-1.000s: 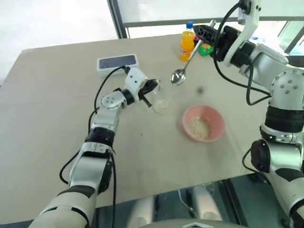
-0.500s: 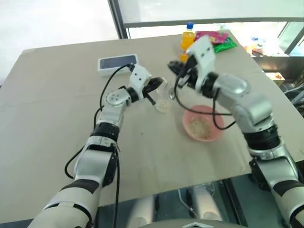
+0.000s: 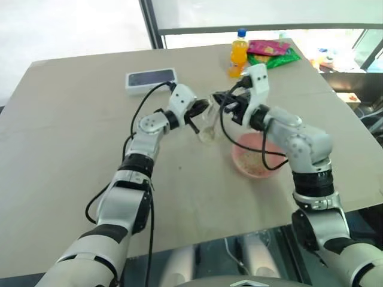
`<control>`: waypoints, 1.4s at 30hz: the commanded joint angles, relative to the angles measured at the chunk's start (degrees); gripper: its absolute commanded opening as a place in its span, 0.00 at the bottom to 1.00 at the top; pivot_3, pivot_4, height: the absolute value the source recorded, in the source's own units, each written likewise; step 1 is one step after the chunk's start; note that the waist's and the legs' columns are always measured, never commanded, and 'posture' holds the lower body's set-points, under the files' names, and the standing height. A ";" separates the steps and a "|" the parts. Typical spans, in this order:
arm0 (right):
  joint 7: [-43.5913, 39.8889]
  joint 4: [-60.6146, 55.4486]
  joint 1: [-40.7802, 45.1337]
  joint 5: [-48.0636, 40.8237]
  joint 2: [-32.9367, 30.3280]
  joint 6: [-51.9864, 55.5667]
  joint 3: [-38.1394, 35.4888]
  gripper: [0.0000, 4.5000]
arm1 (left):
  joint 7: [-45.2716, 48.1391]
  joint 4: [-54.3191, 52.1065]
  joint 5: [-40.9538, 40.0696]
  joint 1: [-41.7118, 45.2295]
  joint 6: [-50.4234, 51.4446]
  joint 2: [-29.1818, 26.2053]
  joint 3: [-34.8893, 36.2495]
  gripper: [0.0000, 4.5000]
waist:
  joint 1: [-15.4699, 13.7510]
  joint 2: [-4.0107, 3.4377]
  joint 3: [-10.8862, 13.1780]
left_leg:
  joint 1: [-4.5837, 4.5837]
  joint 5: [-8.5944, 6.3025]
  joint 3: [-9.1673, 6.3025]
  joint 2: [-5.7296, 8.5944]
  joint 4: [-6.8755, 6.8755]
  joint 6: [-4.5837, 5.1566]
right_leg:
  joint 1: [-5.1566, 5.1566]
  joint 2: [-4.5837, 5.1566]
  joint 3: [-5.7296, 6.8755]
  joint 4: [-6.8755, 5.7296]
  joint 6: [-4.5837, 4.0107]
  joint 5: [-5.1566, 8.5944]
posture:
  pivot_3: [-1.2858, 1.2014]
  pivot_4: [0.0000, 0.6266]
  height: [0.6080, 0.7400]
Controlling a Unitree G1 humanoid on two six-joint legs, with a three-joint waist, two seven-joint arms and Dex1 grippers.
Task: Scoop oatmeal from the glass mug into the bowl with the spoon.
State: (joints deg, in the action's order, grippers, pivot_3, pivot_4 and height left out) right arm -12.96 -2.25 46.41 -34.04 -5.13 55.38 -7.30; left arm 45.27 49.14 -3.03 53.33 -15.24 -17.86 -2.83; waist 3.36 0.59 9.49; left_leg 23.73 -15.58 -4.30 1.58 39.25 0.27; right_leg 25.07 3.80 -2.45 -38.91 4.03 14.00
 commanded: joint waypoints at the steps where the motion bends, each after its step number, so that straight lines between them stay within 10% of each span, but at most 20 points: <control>1: 4.67 1.46 1.90 -5.22 1.98 5.45 -7.05 0.00 | -0.64 -0.96 0.38 0.85 -1.32 0.12 0.11 0.03 | 0.02 0.00 0.00 | 0.00 0.00 0.00 0.00 0.00 0.00 | 0.00 0.00 0.00 0.00 0.00 0.00 | 0.52 0.24 1.00; 18: 30.49 8.24 7.92 -28.50 0.19 15.40 -37.89 0.00 | -4.49 1.56 1.09 0.02 -6.14 3.87 0.49 0.03 | 0.08 -0.02 -0.01 | 0.00 -0.09 0.07 0.00 -0.02 0.16 | 0.00 0.03 -0.05 -0.04 0.00 0.00 | 0.52 0.24 1.00; 42: 27.41 4.98 0.53 -46.75 -7.79 6.48 -31.60 0.00 | -0.91 0.04 -3.13 -2.29 -8.38 6.67 2.53 0.03 | 0.57 -0.02 -0.01 | 0.02 -0.12 0.12 0.01 -0.03 0.28 | -0.01 0.04 -0.06 -0.02 0.00 0.00 | 0.52 0.24 1.00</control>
State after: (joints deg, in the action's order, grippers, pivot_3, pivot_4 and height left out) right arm 16.54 5.01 46.89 -78.57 -12.13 63.23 -39.55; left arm 43.40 50.24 -4.80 51.07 -21.90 -11.01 -0.90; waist 3.92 0.57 9.48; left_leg 23.74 -15.70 -4.19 1.59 39.22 0.55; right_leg 25.07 3.84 -2.50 -38.92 4.03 14.00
